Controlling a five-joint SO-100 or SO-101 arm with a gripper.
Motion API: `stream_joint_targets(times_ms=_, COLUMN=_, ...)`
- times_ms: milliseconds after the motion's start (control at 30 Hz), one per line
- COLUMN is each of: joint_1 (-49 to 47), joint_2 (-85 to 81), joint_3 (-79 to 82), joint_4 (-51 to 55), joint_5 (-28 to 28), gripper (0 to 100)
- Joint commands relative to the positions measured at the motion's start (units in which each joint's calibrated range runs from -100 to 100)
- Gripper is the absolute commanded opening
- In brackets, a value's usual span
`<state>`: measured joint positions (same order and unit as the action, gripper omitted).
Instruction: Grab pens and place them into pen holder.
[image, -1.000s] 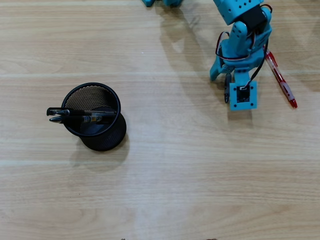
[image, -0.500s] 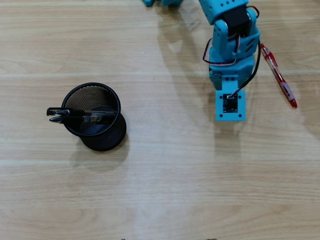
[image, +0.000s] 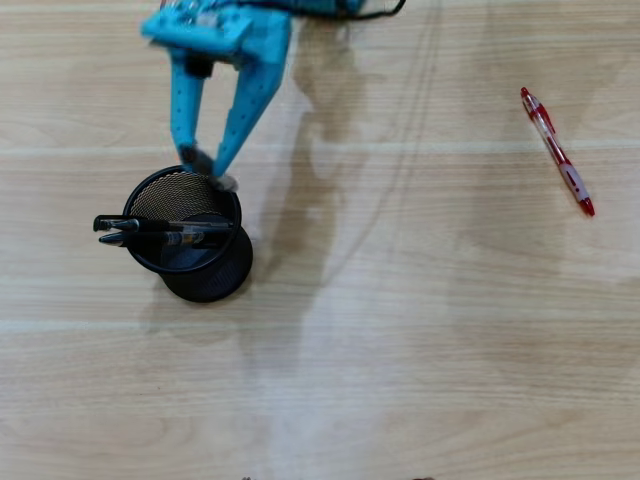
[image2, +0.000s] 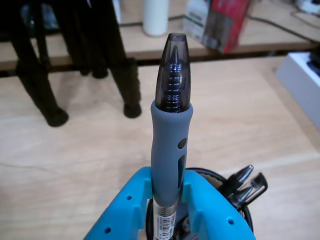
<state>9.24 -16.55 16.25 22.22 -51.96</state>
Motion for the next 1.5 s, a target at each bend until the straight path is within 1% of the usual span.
stream_joint_targets(times_ms=0, joint_1=1.2, joint_2=0.1, joint_3=-0.4, joint_4=-1.5, joint_5=0.8, gripper=2)
stream_joint_targets(times_ms=100, joint_1=1.2, joint_2=2.5, joint_3=-1.6, joint_4=-1.6, joint_5=1.0, gripper=2)
stream_joint_targets(times_ms=333, joint_1=1.9, joint_2=7.4, joint_3=-8.2, joint_4=-1.6, joint_5=3.2, gripper=2)
stream_joint_targets(times_ms=600, joint_1=3.7, joint_2=13.8, joint_3=-14.6, joint_4=-1.0, joint_5=3.3, gripper=2)
stream_joint_targets(times_ms=733, joint_1=3.8, joint_2=14.2, joint_3=-14.6, joint_4=-0.5, joint_5=3.3, gripper=8)
stream_joint_targets(times_ms=967, joint_1=3.7, joint_2=14.0, joint_3=-16.7, joint_4=8.1, joint_5=3.7, gripper=9)
stream_joint_targets(times_ms=1100, joint_1=1.6, joint_2=11.5, joint_3=-19.6, joint_4=13.4, joint_5=8.3, gripper=10)
stream_joint_targets(times_ms=1133, joint_1=0.4, joint_2=10.5, joint_3=-21.1, joint_4=16.8, joint_5=9.0, gripper=10)
stream_joint_targets(times_ms=1200, joint_1=-3.8, joint_2=9.8, joint_3=-26.2, joint_4=27.9, joint_5=9.3, gripper=10)
stream_joint_targets(times_ms=1300, joint_1=-14.2, joint_2=12.7, joint_3=-34.7, joint_4=44.5, joint_5=7.7, gripper=10)
stream_joint_targets(times_ms=1367, joint_1=-23.5, joint_2=17.5, joint_3=-38.9, joint_4=51.6, joint_5=3.9, gripper=10)
stream_joint_targets(times_ms=1467, joint_1=-39.3, joint_2=25.8, joint_3=-41.5, joint_4=56.6, joint_5=-7.5, gripper=15)
